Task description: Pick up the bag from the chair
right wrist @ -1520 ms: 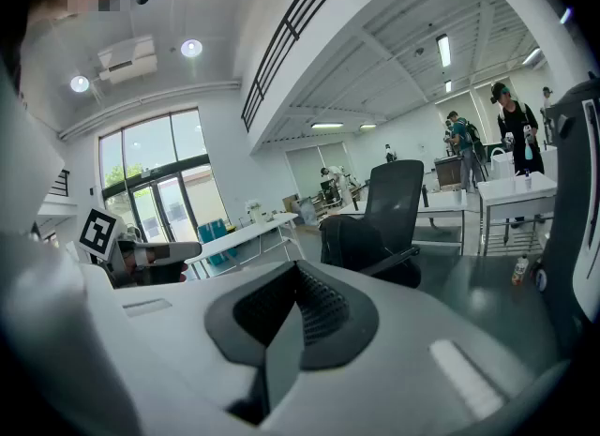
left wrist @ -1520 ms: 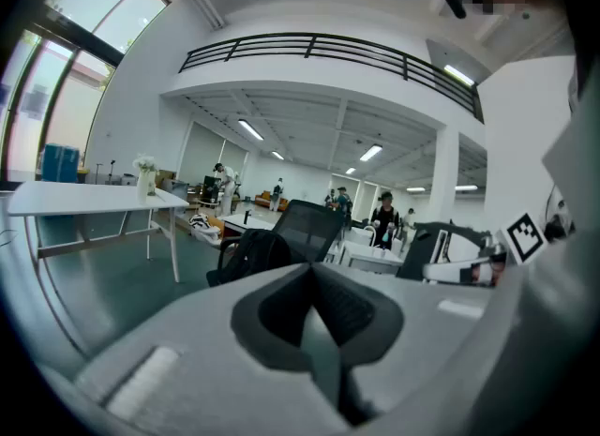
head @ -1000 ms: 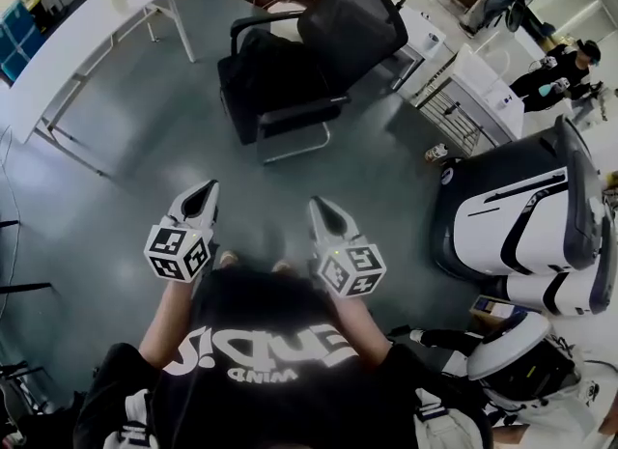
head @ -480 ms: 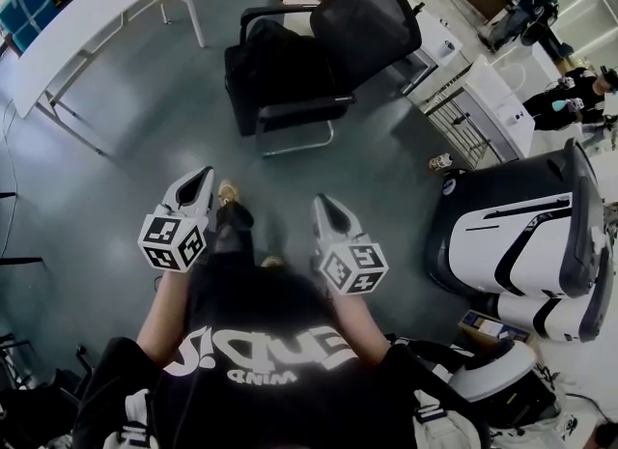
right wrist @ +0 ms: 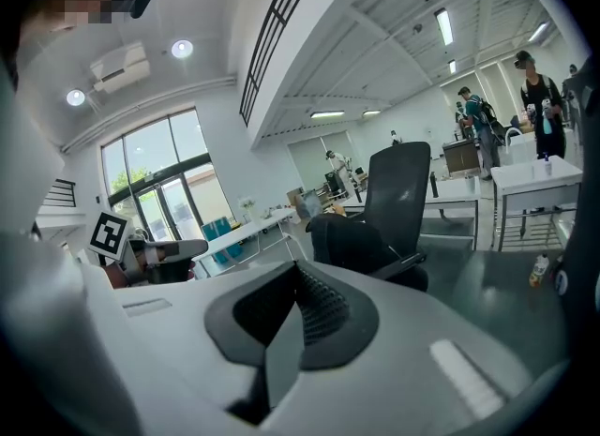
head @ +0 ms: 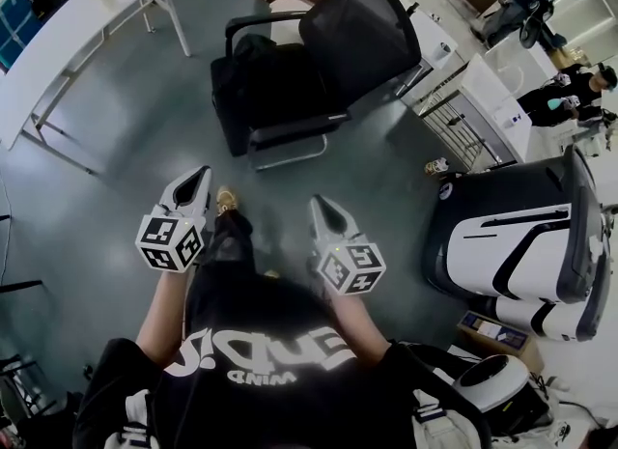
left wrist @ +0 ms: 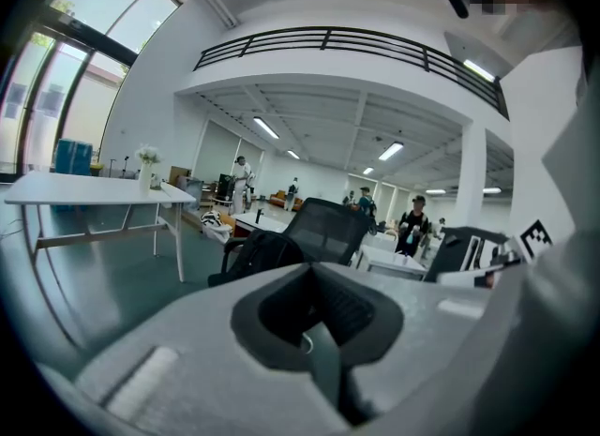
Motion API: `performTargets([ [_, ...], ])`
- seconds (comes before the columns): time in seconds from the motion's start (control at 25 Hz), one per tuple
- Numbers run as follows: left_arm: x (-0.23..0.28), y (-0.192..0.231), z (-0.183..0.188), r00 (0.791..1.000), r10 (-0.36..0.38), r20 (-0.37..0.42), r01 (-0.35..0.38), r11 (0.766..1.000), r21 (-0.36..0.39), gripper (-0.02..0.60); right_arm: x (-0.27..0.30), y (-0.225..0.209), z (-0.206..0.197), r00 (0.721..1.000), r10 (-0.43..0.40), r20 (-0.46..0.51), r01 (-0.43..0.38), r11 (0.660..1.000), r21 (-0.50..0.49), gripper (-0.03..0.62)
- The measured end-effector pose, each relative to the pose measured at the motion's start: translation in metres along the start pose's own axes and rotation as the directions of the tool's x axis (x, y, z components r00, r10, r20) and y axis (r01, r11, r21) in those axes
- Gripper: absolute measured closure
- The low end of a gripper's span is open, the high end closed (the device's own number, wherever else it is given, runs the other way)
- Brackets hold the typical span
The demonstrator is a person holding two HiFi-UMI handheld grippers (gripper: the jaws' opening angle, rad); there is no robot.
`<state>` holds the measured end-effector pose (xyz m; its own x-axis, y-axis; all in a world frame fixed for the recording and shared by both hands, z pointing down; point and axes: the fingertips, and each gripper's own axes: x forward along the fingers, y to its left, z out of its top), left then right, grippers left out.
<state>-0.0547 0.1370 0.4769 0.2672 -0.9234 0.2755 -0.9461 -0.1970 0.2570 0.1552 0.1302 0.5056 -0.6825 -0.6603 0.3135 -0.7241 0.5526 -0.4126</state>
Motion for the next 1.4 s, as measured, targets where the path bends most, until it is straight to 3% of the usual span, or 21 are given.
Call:
performTargets([
  [0.4, 0.086, 0.074, 0.053, 1.000, -0.018, 0.013, 0.018, 1.000, -0.015, 0.580, 0.111, -0.012, 0.057, 1.000, -0.003, 0.000, 0.003, 1.000, 0.007, 0.591],
  [0.76, 0.155, 0.138, 0.094, 0.997, -0.078, -0.015, 0.078, 0.997, -0.024, 0.580, 0.194, -0.019, 0.100, 0.998, -0.065, -0.007, 0.065, 0.998, 0.020, 0.591],
  [1.12, 0.221, 0.189, 0.123, 0.984, -0.163, -0.069, 0.163, 0.987, 0.002, 0.580, 0.274, -0.022, 0.137, 0.993, -0.119, 0.025, 0.117, 0.992, 0.055, 0.591],
  [1.4, 0.257, 0.210, 0.129, 0.974, -0.199, -0.104, 0.201, 0.979, 0.010, 0.580, 0.301, -0.029, 0.145, 0.986, -0.165, 0.018, 0.163, 0.984, 0.078, 0.591],
])
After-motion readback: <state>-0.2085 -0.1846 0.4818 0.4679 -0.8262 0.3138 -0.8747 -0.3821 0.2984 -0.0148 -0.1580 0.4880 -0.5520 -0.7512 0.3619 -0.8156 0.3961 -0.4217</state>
